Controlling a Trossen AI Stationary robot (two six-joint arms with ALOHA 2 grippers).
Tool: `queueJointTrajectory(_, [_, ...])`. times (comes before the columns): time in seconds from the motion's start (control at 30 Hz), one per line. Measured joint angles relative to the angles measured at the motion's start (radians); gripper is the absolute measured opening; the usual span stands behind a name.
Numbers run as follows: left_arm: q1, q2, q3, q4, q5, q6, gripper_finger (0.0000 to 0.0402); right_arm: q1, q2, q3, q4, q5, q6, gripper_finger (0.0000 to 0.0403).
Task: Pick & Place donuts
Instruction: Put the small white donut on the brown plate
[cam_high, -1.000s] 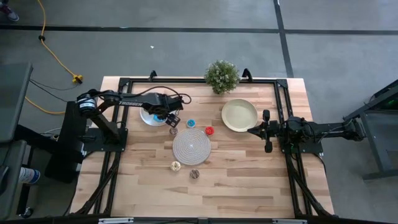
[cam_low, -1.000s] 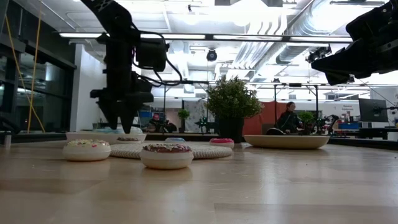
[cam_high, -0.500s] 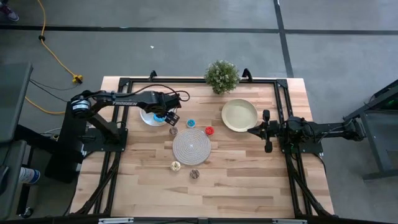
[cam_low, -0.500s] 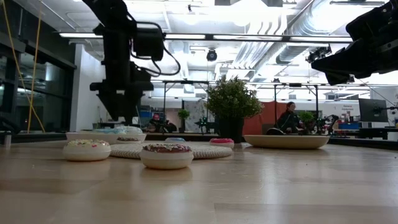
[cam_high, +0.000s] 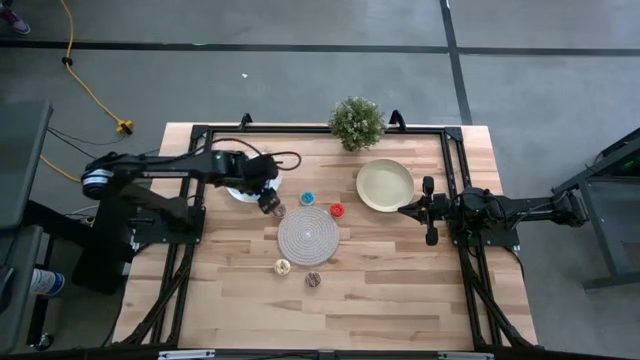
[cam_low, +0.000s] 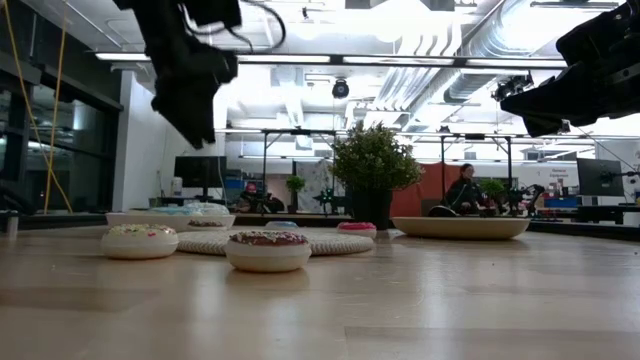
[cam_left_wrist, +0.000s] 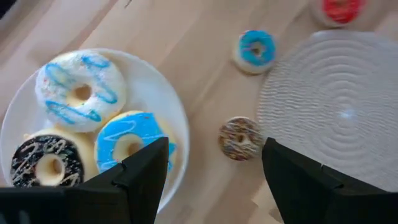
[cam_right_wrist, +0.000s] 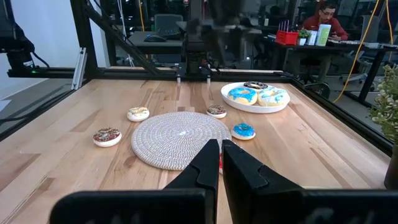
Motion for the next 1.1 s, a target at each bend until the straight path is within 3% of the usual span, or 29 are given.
queueJointTrajectory(0.3, [-0.193,-0.114,-0.001,-0.091,0.111,-0.010,0.0250,0.000,0.000,0.000,0.000,0.000,0.000,0.0012])
queueJointTrajectory(0.57, [-0.443,-0.119,-0.001,-0.098,0.169,-0.054,0.0250,0.000,0.000,0.000,0.000,0.000,0.000,0.0012])
queueJointTrajectory(0.87, [-0.664,0.018,-0.001,-0.045,0.138,-0.190,0.0250,0.000,0.000,0.000,0.000,0.000,0.000,0.0012])
queueJointTrajectory(1.1, [-0.703,0.174,-0.001,0.097,0.074,-0.214,0.0250,0.000,0.000,0.000,-0.001,0.000,0.000,0.0012])
